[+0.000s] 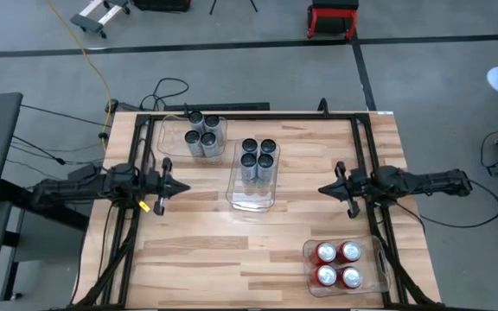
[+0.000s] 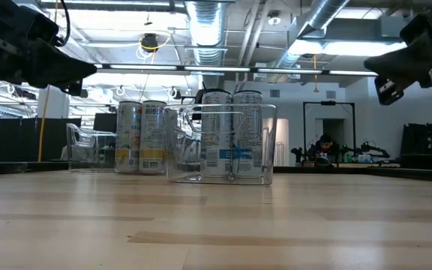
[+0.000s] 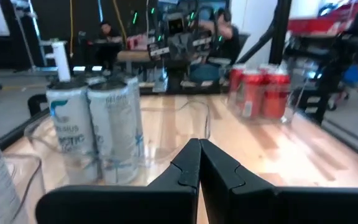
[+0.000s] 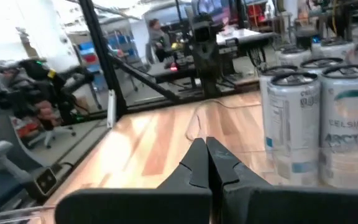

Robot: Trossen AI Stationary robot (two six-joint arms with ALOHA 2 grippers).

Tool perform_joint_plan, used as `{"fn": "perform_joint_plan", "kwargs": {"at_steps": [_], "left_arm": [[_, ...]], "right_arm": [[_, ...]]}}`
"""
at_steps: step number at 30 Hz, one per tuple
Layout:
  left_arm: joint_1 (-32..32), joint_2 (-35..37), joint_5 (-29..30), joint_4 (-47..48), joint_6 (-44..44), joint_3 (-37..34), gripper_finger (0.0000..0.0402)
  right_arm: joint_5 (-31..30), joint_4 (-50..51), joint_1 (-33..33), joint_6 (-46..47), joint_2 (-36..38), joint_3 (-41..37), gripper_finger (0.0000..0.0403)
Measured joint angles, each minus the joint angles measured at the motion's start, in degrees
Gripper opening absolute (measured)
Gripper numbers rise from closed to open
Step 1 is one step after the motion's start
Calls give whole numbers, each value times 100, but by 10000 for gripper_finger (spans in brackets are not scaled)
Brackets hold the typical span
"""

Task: Sort soda cans
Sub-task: Return to Home Position

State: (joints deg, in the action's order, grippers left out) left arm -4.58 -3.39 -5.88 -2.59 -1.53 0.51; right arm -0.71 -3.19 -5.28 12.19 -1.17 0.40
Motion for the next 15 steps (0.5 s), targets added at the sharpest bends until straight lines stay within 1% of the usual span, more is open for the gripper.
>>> {"fn": "perform_joint_plan", "kwargs": {"at_steps": [2,6,10,15], "left_arm": [[66,-109,141,31,-56,0,0],[161,-266,154,29,-9,-2,0],[270,-300,167,27,15,-4,0],[335,-296,169,24,69,-4,0]], "right_arm": [[-84,161,2,41,0,-2,0],[-94,167,4,-87,6,-4,0],[-89,173,4,-349,7,-4,0],[-87,183,4,-411,13,-7,0]]}}
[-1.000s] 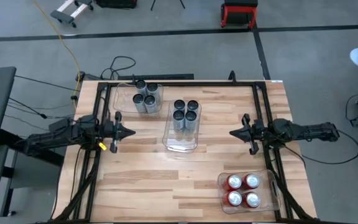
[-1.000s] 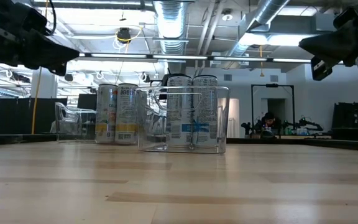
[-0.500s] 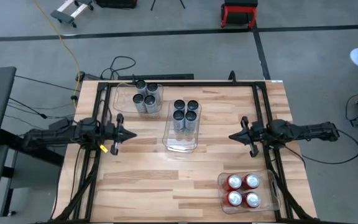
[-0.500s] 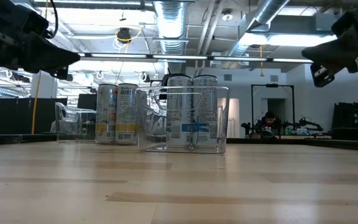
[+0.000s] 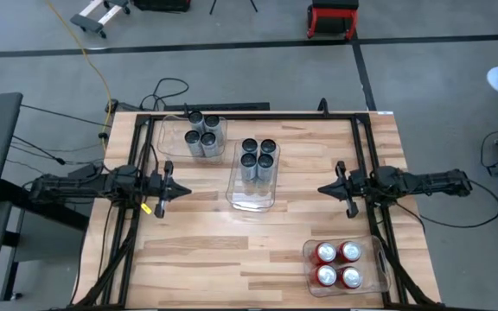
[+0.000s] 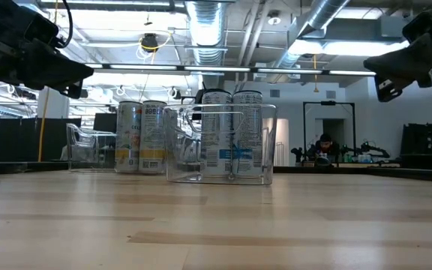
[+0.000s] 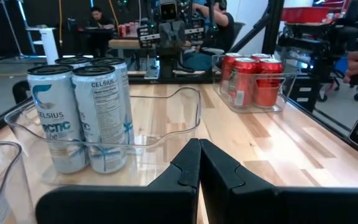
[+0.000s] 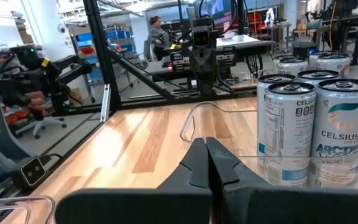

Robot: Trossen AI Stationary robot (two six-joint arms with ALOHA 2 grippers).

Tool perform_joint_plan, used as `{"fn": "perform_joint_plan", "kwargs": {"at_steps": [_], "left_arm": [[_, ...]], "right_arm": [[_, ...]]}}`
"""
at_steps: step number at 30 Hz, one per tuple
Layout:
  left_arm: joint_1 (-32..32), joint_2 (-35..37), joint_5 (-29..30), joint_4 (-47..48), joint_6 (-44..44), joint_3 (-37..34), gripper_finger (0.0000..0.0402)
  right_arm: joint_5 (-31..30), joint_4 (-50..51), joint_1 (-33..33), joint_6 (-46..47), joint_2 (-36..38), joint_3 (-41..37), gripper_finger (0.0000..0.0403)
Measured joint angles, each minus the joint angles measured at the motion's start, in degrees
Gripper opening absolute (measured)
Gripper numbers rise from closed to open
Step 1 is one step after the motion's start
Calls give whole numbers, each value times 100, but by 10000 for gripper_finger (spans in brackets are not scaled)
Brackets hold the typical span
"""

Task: Sort soda cans
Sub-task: Return to Home Position

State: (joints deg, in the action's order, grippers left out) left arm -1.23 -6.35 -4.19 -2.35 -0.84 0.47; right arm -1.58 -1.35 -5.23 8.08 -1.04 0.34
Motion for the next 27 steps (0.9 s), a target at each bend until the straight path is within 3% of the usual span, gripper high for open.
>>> {"fn": "perform_joint_plan", "kwargs": {"at_steps": [12,27], "left_arm": [[0,0,4,-2,-37,-4,0],[0,-2,63,-4,574,-4,0]], "right_arm": [[0,-140,-168,168,-2,-2,0],[0,-1,-175,437,-2,-4,35]]}}
